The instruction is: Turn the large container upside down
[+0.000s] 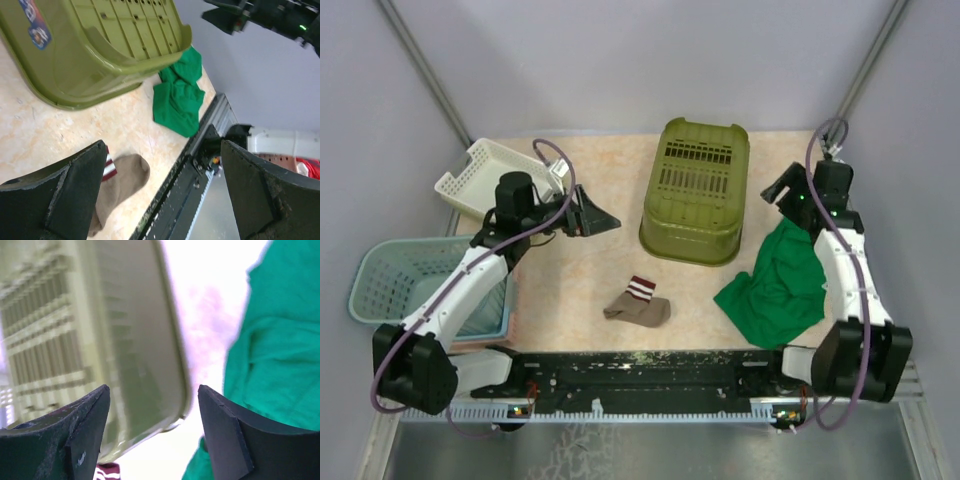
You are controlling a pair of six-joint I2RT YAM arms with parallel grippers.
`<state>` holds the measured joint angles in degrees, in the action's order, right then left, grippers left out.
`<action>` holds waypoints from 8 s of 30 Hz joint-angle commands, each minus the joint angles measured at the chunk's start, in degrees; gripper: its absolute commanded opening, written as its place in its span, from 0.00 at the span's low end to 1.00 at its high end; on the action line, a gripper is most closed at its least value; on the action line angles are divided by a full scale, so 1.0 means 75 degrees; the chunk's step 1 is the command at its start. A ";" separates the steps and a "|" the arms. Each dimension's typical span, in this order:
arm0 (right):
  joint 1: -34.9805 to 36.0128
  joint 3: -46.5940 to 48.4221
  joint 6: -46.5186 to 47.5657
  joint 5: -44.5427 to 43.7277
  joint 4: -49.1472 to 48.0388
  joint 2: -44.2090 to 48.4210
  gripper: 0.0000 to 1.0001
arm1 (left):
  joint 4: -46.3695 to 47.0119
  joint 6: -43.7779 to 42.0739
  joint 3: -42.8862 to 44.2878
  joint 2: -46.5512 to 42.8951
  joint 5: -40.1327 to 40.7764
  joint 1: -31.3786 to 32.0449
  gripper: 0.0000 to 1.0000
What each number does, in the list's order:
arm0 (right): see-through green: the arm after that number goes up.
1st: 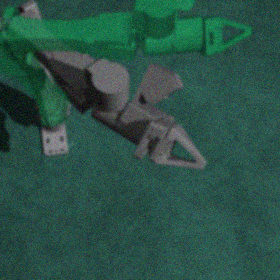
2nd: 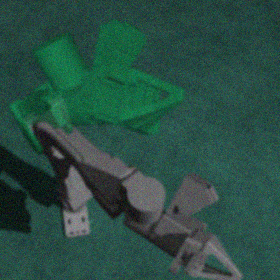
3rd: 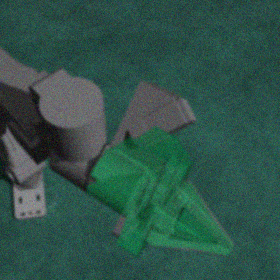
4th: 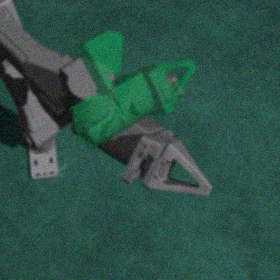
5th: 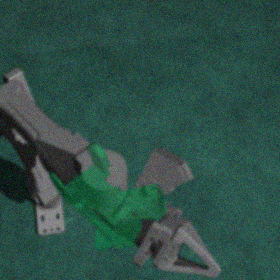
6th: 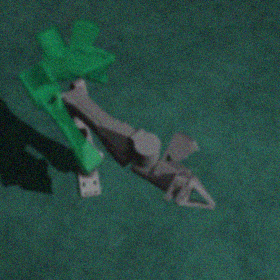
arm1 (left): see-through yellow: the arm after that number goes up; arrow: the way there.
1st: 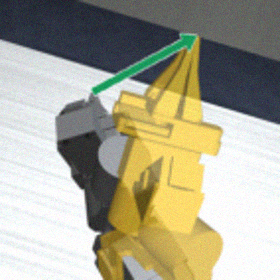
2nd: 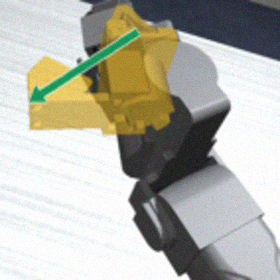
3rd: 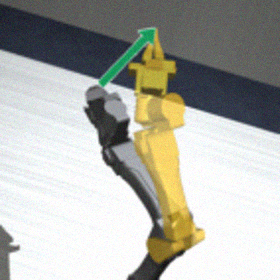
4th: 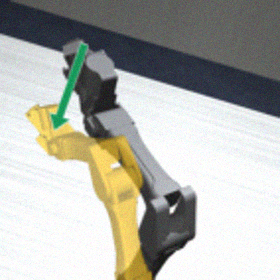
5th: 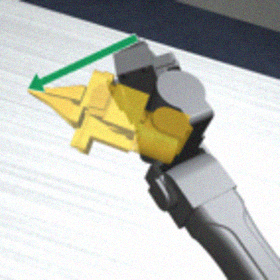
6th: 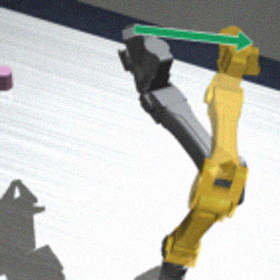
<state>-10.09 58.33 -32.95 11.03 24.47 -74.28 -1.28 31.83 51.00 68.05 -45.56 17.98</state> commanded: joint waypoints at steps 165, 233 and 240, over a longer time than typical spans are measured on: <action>0.4298 0.2904 0.2255 -0.2601 -0.0006 -0.1973 0.95 | -0.5247 -0.2098 0.5588 0.3924 0.7679 -0.0592 0.99; 0.2716 0.1645 0.2009 -0.4530 0.1040 0.3324 0.95 | -0.1032 -0.0146 0.7751 0.3655 0.0287 0.1557 0.00; 0.2712 0.1508 0.2119 -0.4917 0.1026 0.4000 0.96 | 0.4478 0.4044 0.5914 0.4238 -0.1264 0.1572 0.00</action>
<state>10.41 68.64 -18.74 -22.83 32.51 -44.49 -0.67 39.48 98.17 97.65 -44.66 29.74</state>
